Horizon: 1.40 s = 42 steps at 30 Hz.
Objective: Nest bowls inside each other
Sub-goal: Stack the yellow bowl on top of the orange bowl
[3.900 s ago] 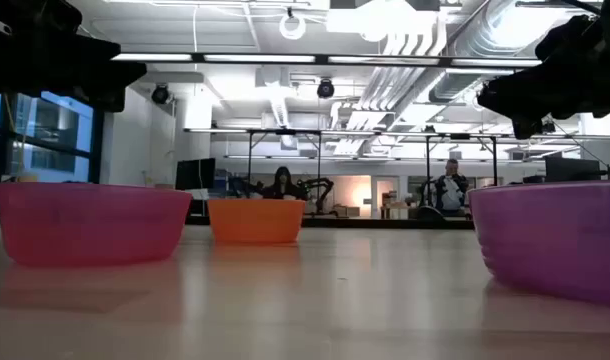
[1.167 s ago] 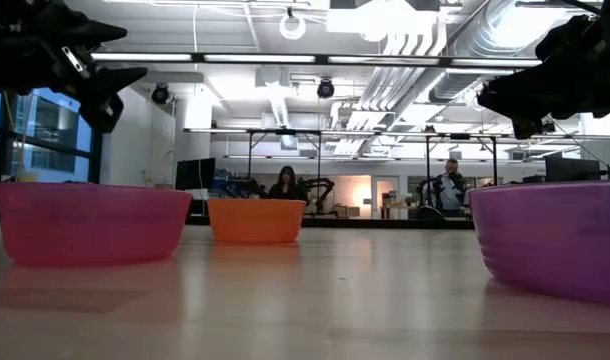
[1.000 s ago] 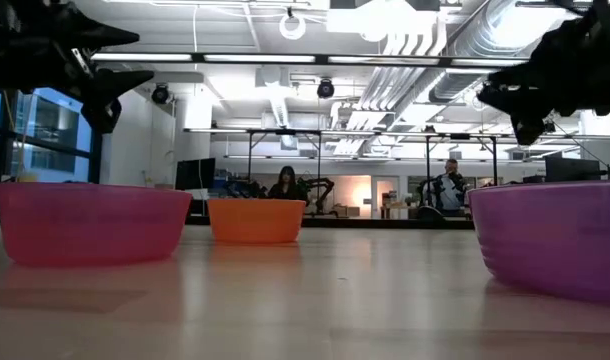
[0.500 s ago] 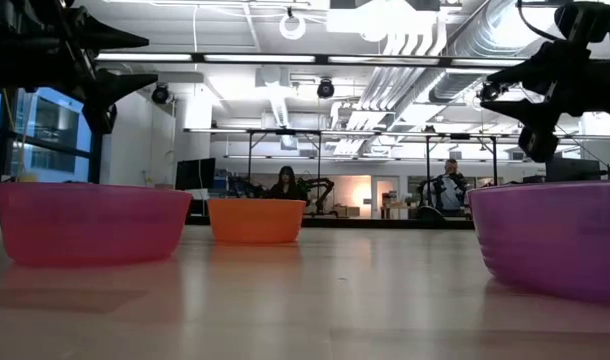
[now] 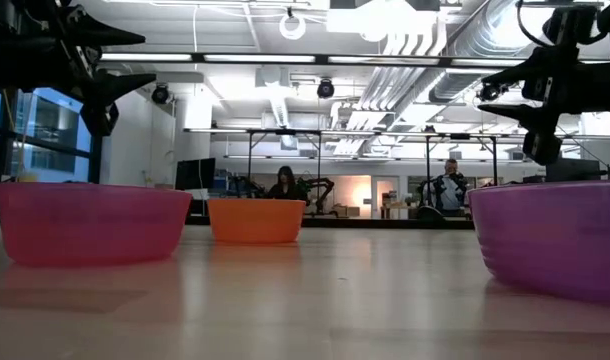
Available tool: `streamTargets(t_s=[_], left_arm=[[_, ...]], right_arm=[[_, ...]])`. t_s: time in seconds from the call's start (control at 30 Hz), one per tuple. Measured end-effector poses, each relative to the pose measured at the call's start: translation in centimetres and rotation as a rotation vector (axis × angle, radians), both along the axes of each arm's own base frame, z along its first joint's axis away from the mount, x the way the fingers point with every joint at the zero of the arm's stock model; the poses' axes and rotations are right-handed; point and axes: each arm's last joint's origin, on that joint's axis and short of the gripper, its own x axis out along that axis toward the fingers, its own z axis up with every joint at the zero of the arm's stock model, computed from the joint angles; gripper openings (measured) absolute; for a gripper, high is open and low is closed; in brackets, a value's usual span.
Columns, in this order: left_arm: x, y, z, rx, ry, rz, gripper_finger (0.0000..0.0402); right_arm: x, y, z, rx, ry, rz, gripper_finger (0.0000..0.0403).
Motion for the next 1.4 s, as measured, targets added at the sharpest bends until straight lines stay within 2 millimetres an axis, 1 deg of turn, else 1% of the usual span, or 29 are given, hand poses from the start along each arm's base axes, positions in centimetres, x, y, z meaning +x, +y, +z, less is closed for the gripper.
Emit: streamTargets(t_s=[0.23, 0.33, 0.5, 0.6, 0.67, 0.73, 0.8, 0.93, 0.97, 1.03, 1.17, 1.23, 1.3, 1.4], left_arm=[[0.1, -0.2, -0.2, 0.012, 0.019, -0.06, 0.0216], [0.1, -0.2, -0.3, 0.004, 0.03, -0.057, 0.0216], [0.1, -0.2, -0.3, 0.002, 0.031, -0.057, 0.0216], [0.1, -0.2, -0.3, 0.002, 0.031, -0.056, 0.0216], [0.1, -0.1, -0.3, 0.0, 0.03, -0.053, 0.0216], [0.1, -0.1, -0.3, -0.007, 0.028, -0.052, 0.0216], [0.1, -0.1, -0.3, -0.014, 0.026, -0.052, 0.0216], [0.1, -0.1, -0.2, -0.032, 0.015, -0.042, 0.0216], [0.1, -0.1, -0.2, -0.032, 0.015, -0.04, 0.0216], [0.1, -0.1, -0.2, -0.032, 0.015, -0.039, 0.0216], [0.1, -0.1, -0.3, -0.033, 0.02, -0.039, 0.0216], [0.1, -0.1, -0.3, -0.034, 0.022, -0.039, 0.0216], [0.1, -0.1, -0.3, -0.034, 0.022, -0.039, 0.0216], [0.1, -0.1, -0.3, -0.034, 0.022, -0.039, 0.0216]], right_arm=[[0.0, 0.1, -0.1, 0.157, -0.005, 0.046, 0.0144], [0.0, 0.1, 0.2, 0.181, -0.043, 0.047, 0.0144], [-0.2, 0.0, 2.3, 0.085, -0.217, 0.012, 0.0144], [-0.4, -0.1, 3.9, 0.004, -0.242, -0.04, 0.0144], [-0.4, -0.3, 4.7, -0.046, -0.226, -0.087, 0.0144], [-0.3, -0.5, 5.1, -0.062, -0.16, -0.127, 0.0144], [-0.3, -0.8, 5.5, -0.017, -0.052, -0.174, 0.0144], [-1.4, -1.5, 6.4, 0.113, 0.272, -0.33, 0.0144], [-1.8, -1.6, 6.9, 0.127, 0.342, -0.369, 0.0144], [-2.5, -1.8, 8.5, 0.124, 0.438, -0.441, 0.0144], [-3.1, -2.2, 11.7, 0.077, 0.599, -0.553, 0.0144], [-3.1, -2.4, 13.0, 0.062, 0.713, -0.576, 0.0144], [-2.9, -2.8, 13.8, 0.054, 0.858, -0.57, 0.0144], [-2.0, -3.5, 14.5, 0.009, 1.099, -0.471, 0.0144]])
